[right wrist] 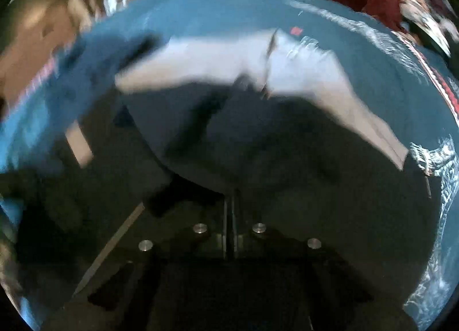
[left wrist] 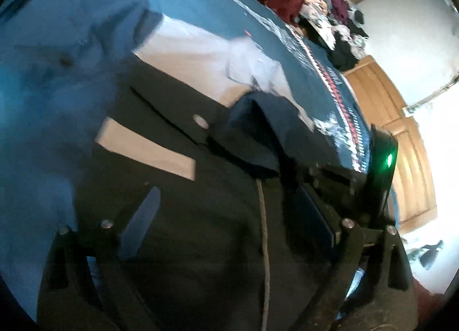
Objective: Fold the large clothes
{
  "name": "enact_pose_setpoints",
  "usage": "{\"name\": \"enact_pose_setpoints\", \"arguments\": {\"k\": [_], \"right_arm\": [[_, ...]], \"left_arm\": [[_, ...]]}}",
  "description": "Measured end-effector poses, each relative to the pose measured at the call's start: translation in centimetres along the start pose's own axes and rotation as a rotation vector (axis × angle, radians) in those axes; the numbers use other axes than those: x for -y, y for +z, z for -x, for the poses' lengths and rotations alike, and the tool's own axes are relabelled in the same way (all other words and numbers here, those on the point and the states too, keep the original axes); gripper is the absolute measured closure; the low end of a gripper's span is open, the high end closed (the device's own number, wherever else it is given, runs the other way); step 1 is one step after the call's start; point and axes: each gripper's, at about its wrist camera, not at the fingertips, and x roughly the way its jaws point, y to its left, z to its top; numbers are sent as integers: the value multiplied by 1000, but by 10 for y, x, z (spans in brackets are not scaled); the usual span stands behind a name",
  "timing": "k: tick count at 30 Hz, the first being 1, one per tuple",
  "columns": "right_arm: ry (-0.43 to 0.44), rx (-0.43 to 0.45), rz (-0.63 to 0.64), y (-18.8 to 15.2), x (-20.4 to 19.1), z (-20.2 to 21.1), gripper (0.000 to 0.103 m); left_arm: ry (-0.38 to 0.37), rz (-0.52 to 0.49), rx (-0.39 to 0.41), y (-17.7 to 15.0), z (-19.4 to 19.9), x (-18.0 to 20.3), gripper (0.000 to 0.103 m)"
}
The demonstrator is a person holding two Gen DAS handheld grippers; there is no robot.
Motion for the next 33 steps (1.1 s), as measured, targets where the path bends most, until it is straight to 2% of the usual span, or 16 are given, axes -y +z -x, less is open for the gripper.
{"name": "enact_pose_setpoints", "arguments": {"k": [2,5,7,9,14,18,19,22,23,24,25,26,27,28,31,33], "right_arm": [[21,79,-36,8,8,32,100],[28,141,-58,16,16,64,100],[38,157,-61,19,19,78,100],[43,160,-61,18,20,88,100],[34,159,-48,10,21,102,100],[34,152,-53,5,26,104,100],[34,151,-54,3,26,105,100],[38,147,-49,-4,24,107,100],[41,147,-45,-8,22,108,100],[42,148,-43,-9,22,109,100],[44,150,-44,-11,21,110,99],[54,151,-48,-15,21,112,100],[62,150,-49,-17,21,112,99],[70,153,-46,-20,18,113,99],[118,169,-33,-23,12,112,99],[162,185,-29,-23,8,106,88]], "left_arm": [[-68,14,-26,-2,-12,8,9],[-207,54,-55,-2,-28,20,9],[-296,110,-45,-1,-36,25,8],[-346,171,-16,1,-42,23,6],[-357,265,48,0,-47,12,4],[-412,338,137,-6,-33,1,4],[-429,383,160,-6,-32,-6,3],[-405,466,167,2,-44,-15,4],[-375,458,167,5,-46,-13,10],[-348,441,173,11,-49,-9,29],[-343,412,180,16,-49,-6,44],[-343,382,188,25,-48,-2,71],[-335,342,212,34,-41,5,78],[-321,279,246,41,-30,17,78],[-243,9,385,55,22,61,81],[-198,-88,418,55,40,71,80]]}}
